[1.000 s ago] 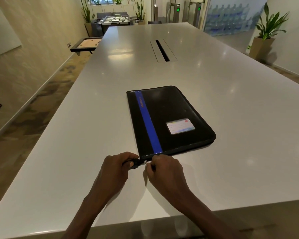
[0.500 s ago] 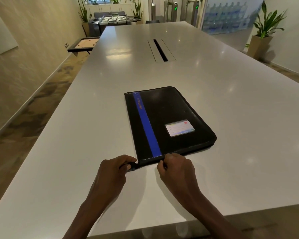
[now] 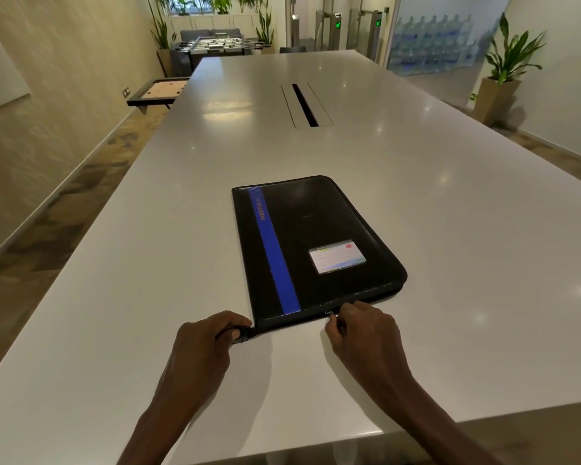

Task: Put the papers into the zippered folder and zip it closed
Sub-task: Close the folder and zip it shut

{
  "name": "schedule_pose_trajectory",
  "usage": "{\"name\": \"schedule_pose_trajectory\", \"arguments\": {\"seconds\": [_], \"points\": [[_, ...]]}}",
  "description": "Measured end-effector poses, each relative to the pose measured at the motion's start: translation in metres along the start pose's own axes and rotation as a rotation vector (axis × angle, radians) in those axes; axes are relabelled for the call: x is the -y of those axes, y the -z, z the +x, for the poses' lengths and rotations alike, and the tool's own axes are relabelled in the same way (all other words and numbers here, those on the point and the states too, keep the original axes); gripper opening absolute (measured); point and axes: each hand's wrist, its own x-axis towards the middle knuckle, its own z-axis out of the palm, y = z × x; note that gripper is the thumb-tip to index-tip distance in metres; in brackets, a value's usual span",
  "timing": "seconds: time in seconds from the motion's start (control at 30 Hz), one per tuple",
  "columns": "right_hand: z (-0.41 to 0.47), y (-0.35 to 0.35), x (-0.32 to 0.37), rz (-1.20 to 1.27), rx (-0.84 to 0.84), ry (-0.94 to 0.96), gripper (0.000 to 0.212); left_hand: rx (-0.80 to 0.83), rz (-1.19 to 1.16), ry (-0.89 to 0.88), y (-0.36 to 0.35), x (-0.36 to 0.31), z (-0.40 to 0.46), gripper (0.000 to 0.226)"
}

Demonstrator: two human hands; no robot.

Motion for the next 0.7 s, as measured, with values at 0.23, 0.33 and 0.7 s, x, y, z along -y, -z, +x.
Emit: {"name": "schedule_pose_trajectory", "arguments": {"seconds": [0.23,0.33,0.7], "points": [[0.001,0.002,-0.003,0.032,-0.017,-0.028,0.033,-0.077,-0.025,0.043,-0.006,-0.009,-0.011,0.032],[-0.001,0.004,-0.004,0.051,-0.036,-0.049,0.033,-0.096,-0.044,0.067,-0.010,-0.013,-0.015,0.033],[0.002,0.026,-0.029,-0.064,-0.044,-0.133,0.028,-0.191,-0.027,0.178,-0.011,-0.009,-0.024,0.033]]}}
